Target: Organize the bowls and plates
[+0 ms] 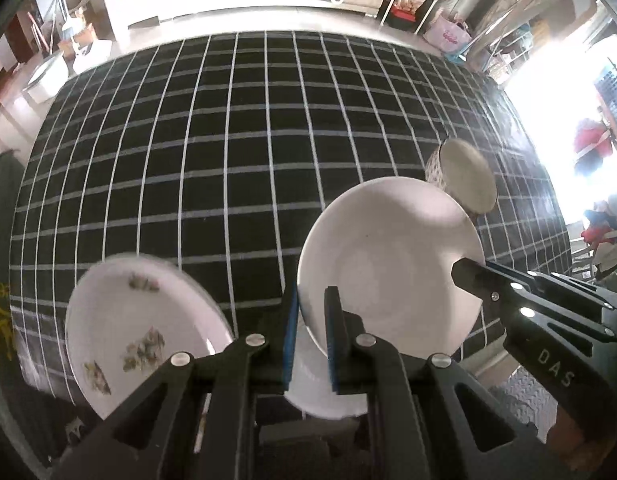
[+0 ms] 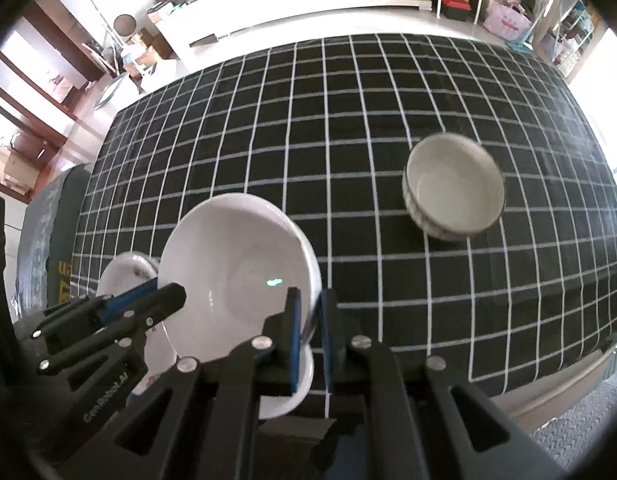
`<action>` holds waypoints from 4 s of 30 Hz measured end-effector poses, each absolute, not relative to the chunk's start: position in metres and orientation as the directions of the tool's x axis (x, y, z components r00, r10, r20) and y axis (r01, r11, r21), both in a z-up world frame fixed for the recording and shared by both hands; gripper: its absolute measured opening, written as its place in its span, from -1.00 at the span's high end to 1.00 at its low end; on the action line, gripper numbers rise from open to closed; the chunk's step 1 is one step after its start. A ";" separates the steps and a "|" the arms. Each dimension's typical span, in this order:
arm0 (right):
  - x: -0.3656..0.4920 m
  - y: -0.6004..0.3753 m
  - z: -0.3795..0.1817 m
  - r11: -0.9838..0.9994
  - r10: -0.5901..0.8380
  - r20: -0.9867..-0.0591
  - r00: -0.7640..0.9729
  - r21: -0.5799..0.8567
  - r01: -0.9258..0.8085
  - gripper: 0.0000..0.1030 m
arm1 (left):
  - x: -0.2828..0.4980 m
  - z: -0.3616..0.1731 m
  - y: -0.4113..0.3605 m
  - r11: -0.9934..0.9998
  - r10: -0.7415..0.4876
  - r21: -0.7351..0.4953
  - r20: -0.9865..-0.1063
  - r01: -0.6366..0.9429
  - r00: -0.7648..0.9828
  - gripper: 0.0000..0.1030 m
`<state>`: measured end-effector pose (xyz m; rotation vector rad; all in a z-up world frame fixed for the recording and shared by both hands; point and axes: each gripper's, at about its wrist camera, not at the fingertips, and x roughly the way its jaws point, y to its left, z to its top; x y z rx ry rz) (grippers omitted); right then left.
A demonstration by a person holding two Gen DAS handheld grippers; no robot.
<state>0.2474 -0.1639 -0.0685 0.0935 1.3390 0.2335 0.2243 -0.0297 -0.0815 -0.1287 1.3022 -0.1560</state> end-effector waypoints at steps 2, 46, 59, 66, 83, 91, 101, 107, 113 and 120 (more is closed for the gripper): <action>0.239 -0.161 -0.074 0.973 0.220 -0.955 0.197 0.200 -0.117 0.76 | 0.215 -0.086 -0.028 0.984 -0.180 -0.177 -0.951 0.032 0.252 0.82; 0.196 -0.151 -0.112 0.968 0.225 -0.967 0.119 0.207 -0.144 0.74 | 0.175 -0.111 -0.003 0.984 -0.171 -0.177 -0.955 0.000 0.242 0.82; 0.200 -0.170 -0.067 0.971 0.180 -0.956 0.230 0.136 -0.195 0.36 | 0.176 -0.075 -0.013 0.983 -0.182 -0.181 -0.940 0.031 0.287 0.74; 0.207 -0.200 -0.046 0.977 0.168 -0.948 0.269 0.124 -0.172 0.01 | 0.185 -0.049 -0.037 0.971 -0.239 -0.227 -0.924 0.073 0.298 0.62; 0.251 -0.281 -0.023 0.991 0.135 -0.950 0.282 0.122 -0.062 0.01 | 0.256 -0.019 -0.123 0.950 -0.301 -0.259 -0.909 0.177 0.286 0.51; 0.287 -0.313 -0.042 0.991 0.127 -0.953 0.276 0.132 0.001 0.01 | 0.300 -0.047 -0.152 0.956 -0.269 -0.227 -0.929 0.184 0.255 0.51; 0.324 -0.326 -0.082 0.991 0.133 -0.957 0.256 0.134 -0.014 0.01 | 0.349 -0.098 -0.184 0.951 -0.265 -0.218 -0.940 0.217 0.216 0.51; 0.336 -0.322 -0.103 0.995 0.091 -0.971 0.222 0.082 -0.048 0.01 | 0.364 -0.119 -0.196 0.952 -0.251 -0.203 -0.946 0.229 0.204 0.51; 0.340 -0.327 -0.117 0.989 0.150 -0.970 0.193 0.144 -0.044 0.01 | 0.373 -0.136 -0.203 0.959 -0.212 -0.167 -0.959 0.228 0.189 0.52; 0.338 -0.334 -0.124 0.988 0.156 -0.972 0.173 0.154 -0.021 0.52 | 0.373 -0.143 -0.210 0.959 -0.179 -0.124 -0.962 0.255 0.207 0.75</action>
